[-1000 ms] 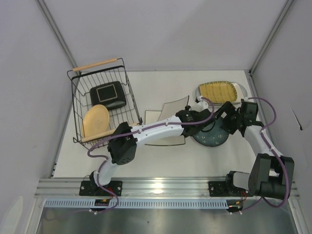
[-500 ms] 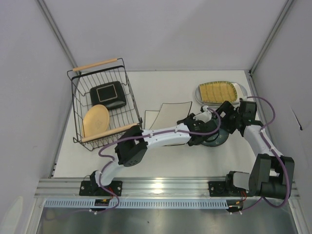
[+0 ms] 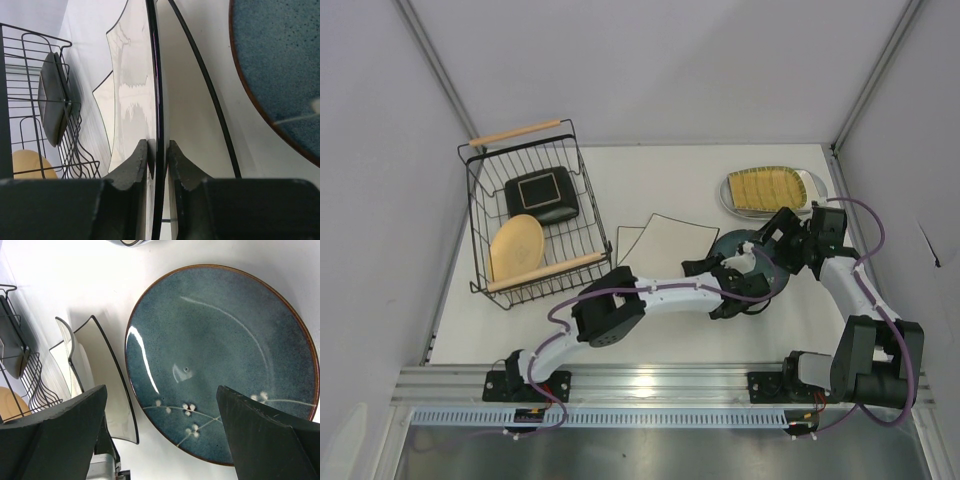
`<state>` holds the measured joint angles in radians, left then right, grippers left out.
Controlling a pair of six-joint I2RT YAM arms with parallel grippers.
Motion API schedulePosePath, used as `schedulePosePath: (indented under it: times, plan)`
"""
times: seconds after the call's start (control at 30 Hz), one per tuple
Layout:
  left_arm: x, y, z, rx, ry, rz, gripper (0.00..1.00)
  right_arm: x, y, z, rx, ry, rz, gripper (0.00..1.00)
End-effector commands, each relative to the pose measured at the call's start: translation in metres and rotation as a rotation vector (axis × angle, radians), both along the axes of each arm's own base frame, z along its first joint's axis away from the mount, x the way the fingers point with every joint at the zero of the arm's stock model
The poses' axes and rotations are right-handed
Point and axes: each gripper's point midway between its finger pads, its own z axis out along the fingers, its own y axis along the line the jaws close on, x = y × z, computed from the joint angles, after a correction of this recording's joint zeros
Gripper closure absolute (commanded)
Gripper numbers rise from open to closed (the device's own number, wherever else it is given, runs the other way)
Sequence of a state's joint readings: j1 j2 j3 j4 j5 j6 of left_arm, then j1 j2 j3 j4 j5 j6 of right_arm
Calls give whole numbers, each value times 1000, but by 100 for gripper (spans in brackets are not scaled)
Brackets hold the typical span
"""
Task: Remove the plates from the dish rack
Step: Place the plate on the table
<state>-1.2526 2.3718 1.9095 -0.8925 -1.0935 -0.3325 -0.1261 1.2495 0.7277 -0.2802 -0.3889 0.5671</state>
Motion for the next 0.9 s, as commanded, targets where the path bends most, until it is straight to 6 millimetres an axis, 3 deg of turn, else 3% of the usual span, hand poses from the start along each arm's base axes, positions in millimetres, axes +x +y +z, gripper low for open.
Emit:
schedulePosePath:
  times: [0.0, 0.2, 0.4, 0.57, 0.73, 0.87]
  plan:
    - [-3, -13, -16, -128, 10, 35, 85, 9, -2, 16, -19, -49, 4, 0]
    - [-14, -13, -34, -125, 47, 35, 70, 7, -2, 16, -19, -52, 7, 0]
    - [-19, -11, -42, -111, 51, 38, 48, 7, -2, 16, -20, -56, 7, 0]
    - [-22, -12, -38, -120, 49, 31, 30, 7, -1, 15, -16, -55, 8, 0]
    - [-30, -19, -28, -151, 83, 11, 6, 7, -1, 16, -16, -56, 9, 0]
    - [-39, -25, -17, -207, 140, -7, 1, 7, -1, 16, -17, -58, 10, 0]
